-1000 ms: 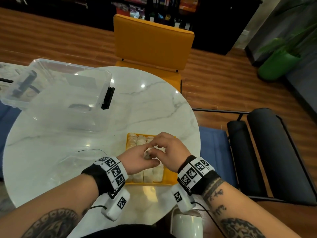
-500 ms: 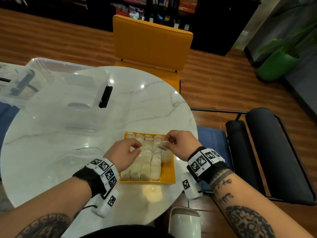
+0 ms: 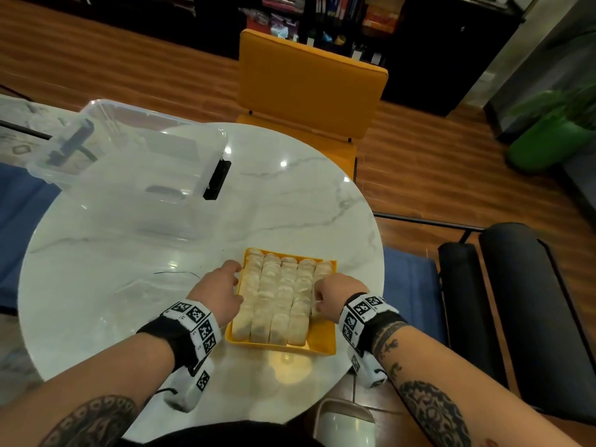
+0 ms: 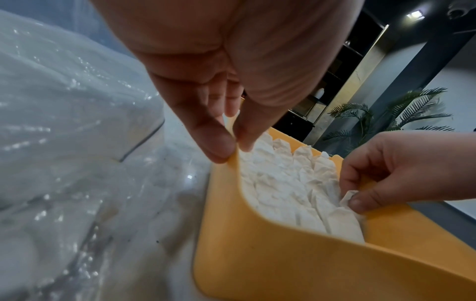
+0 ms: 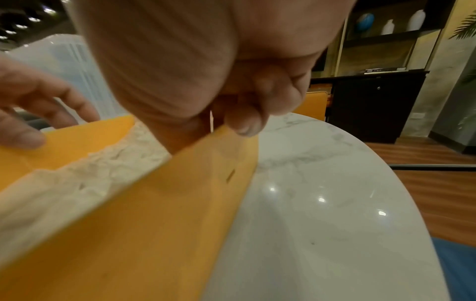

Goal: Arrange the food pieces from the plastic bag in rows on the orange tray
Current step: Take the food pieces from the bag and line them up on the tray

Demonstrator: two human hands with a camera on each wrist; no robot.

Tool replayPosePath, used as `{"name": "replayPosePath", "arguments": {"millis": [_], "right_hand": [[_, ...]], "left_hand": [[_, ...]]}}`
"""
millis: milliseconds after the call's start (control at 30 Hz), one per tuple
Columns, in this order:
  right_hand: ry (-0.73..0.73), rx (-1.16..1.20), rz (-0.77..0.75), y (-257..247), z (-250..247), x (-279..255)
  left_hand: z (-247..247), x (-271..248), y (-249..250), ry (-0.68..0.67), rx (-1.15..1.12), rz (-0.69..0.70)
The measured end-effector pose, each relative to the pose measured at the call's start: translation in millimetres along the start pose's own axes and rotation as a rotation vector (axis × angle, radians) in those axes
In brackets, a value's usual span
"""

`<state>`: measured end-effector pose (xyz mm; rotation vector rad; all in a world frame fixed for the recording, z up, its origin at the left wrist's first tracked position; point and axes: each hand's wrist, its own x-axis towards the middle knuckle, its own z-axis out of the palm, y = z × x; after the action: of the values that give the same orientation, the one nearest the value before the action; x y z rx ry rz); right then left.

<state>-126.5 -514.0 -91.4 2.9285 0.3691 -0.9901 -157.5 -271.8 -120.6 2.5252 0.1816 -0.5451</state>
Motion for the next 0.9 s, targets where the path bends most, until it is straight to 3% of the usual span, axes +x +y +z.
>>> {"name": "replayPosePath", "arguments": {"millis": [467, 633, 767, 900], "right_hand": [[0.195, 0.003, 0.013, 3.7, 12.3, -1.8], [0.356, 0.104, -0.053, -13.1, 28.0, -22.5], [0.246, 0.207, -0.172, -43.3, 63.6, -46.5], [0.165, 0.217, -0.129, -64.7, 97.9, -53.2]], "left_hand": [[-0.7, 0.4, 2.3, -0.006, 0.032, -0.014], [-0.9, 2.7, 0.5, -0.019, 0.037, 0.003], [-2.5, 2.3, 0.3, -0.031, 0.030, 0.018], [-5.8, -2.3, -3.3, -0.068, -0.021, 0.043]]}}
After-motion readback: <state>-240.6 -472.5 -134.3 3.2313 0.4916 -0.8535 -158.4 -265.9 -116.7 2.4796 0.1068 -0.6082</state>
